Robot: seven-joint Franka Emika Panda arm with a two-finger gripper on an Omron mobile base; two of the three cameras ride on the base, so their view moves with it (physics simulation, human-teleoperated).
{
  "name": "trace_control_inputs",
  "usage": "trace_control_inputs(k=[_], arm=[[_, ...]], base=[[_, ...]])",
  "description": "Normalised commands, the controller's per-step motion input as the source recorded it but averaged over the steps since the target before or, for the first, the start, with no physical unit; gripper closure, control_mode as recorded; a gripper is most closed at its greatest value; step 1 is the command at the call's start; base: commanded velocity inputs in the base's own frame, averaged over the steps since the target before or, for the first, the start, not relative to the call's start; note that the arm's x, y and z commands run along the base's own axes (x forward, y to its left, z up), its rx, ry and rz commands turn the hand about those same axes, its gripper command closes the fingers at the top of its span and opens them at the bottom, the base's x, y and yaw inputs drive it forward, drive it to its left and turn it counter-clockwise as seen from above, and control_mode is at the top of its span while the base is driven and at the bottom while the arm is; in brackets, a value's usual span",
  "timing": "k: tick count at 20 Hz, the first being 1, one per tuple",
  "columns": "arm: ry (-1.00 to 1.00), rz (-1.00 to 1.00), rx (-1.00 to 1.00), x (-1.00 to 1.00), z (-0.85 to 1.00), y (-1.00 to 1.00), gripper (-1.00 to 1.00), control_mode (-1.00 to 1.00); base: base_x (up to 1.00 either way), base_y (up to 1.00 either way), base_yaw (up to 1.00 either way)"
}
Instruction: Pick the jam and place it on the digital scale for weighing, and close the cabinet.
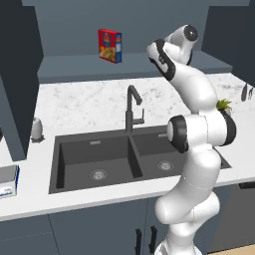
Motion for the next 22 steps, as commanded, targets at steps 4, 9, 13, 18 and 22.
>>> trace_control_inputs(k=[4, 9, 13, 18, 22], arm=[[0.04, 0.00, 0.00, 0.02, -0.13, -0.03, 1.00, -1.00], [0.04, 0.00, 0.00, 0.01, -0.04, -0.01, 1.00, -1.00], [0.00, 0.00, 0.00, 0.00, 0.00, 0.00, 1.00, -1.00], [-0.01, 0.00, 0.00, -0.28, 0.00, 0.00, 1.00, -1.00], [-0.03, 0.00, 0.00, -0.59, 0.00, 0.00, 1.00, -1.00]], base=[[0.00, 0.00, 0.00], [0.00, 0.00, 0.00], [0.00, 0.00, 0.00], [0.00, 0.00, 0.00], [0.00, 0.00, 0.00]])
